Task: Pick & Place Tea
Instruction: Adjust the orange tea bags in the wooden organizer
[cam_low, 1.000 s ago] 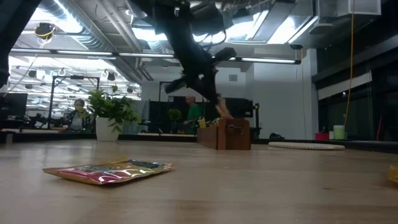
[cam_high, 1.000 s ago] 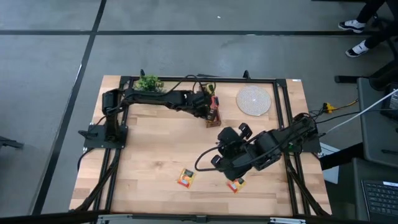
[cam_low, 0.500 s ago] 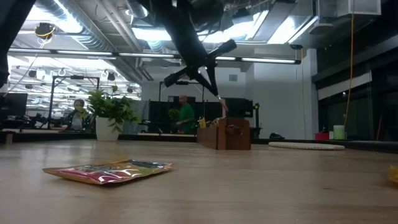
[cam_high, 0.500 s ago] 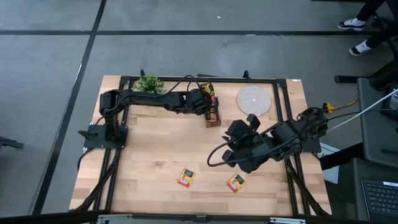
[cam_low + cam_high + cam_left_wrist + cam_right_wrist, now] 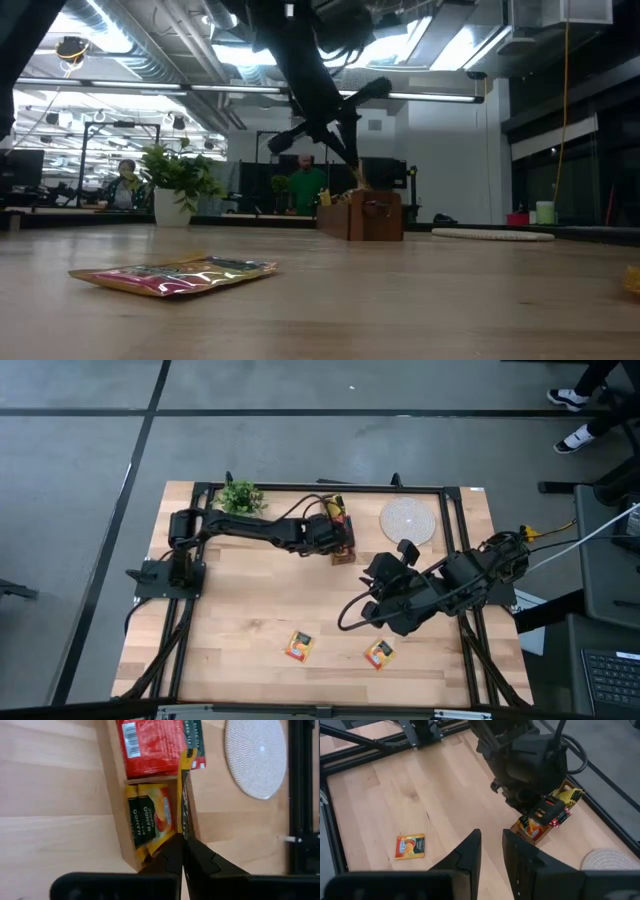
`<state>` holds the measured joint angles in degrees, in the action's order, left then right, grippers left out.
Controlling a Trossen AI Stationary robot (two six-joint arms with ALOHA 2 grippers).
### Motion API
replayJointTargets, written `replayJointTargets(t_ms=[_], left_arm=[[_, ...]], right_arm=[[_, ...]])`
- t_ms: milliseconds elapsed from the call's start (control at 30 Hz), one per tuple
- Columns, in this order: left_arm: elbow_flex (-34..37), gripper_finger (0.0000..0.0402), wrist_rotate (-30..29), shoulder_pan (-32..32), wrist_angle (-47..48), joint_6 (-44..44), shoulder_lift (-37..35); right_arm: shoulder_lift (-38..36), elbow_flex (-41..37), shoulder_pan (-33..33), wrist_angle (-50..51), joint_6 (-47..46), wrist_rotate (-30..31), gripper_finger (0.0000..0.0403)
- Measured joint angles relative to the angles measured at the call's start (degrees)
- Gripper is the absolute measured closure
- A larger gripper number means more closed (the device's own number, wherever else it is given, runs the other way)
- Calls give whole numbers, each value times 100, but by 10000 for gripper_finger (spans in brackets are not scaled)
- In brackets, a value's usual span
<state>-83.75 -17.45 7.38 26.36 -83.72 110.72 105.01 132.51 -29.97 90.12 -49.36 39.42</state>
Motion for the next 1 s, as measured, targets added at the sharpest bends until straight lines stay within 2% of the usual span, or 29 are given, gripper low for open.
replayJointTargets(t_ms=[533,667,1000], left_arm=[[-1,399,-104,-131,-103,-705,139],[0,399,55,-168,-136,-889,218],[-4,394,26,-221,-257,-984,328]], right_arm=[[-35,0,1,-8,188,3,321],[-35,0,0,-10,205,2,321],[-35,0,0,-11,228,0,321]])
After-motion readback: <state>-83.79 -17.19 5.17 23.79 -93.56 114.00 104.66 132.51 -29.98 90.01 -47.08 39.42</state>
